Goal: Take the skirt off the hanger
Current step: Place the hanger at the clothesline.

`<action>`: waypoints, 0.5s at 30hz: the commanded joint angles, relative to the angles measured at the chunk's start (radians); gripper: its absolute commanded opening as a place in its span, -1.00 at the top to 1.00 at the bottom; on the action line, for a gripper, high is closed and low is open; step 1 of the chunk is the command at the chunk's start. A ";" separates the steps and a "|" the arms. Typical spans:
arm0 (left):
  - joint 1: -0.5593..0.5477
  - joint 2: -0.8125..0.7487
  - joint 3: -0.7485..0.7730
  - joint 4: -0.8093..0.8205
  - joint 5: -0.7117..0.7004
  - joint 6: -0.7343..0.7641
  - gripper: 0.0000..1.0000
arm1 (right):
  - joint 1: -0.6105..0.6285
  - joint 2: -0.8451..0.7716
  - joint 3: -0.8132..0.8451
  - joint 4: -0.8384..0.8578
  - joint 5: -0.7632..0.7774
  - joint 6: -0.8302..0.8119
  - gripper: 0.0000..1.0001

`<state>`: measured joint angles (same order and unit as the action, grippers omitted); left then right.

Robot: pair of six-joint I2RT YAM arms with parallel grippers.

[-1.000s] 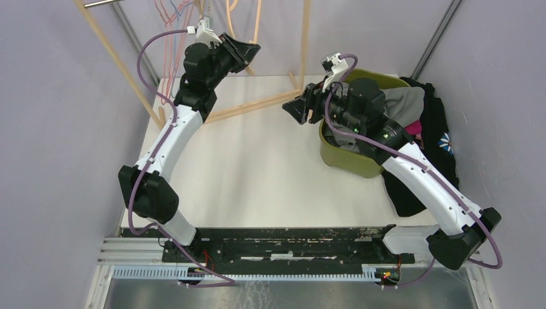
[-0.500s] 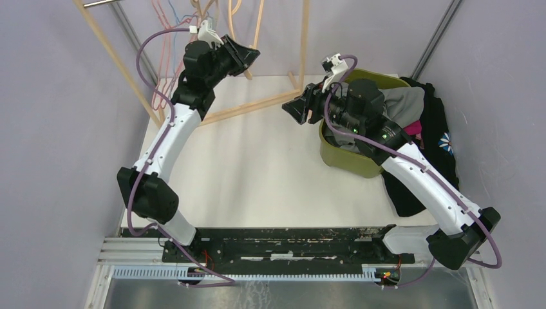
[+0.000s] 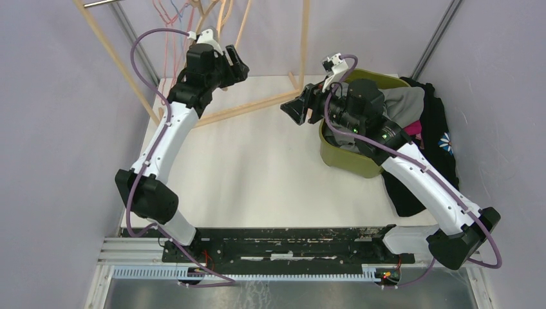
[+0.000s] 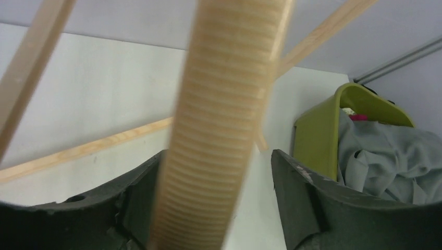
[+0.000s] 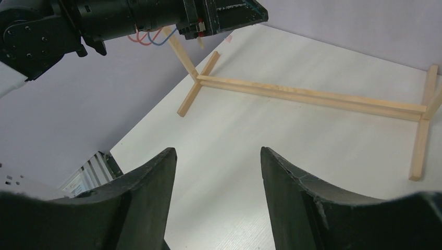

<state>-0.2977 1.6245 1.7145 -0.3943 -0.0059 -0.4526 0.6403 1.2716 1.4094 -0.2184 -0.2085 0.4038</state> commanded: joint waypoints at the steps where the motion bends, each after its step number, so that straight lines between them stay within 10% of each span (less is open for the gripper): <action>1: 0.006 -0.030 0.033 -0.023 -0.051 0.104 -0.69 | -0.002 -0.005 0.005 0.059 -0.001 0.002 -0.37; 3: 0.007 -0.044 0.032 -0.015 -0.052 0.130 -0.99 | -0.002 -0.003 0.007 0.051 0.003 -0.011 -0.42; 8: 0.004 -0.118 -0.029 0.052 -0.029 0.191 -0.98 | -0.001 0.006 0.016 0.023 0.018 -0.051 -0.58; 9: 0.005 -0.148 -0.058 0.084 -0.015 0.204 -0.98 | -0.002 0.008 0.018 0.016 0.019 -0.063 -0.96; 15: 0.002 -0.349 -0.246 0.221 0.027 0.292 -0.98 | -0.002 0.028 0.040 -0.064 0.039 -0.176 -1.00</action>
<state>-0.2932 1.4250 1.5333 -0.3267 -0.0170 -0.2806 0.6403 1.2884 1.4097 -0.2531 -0.1970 0.3206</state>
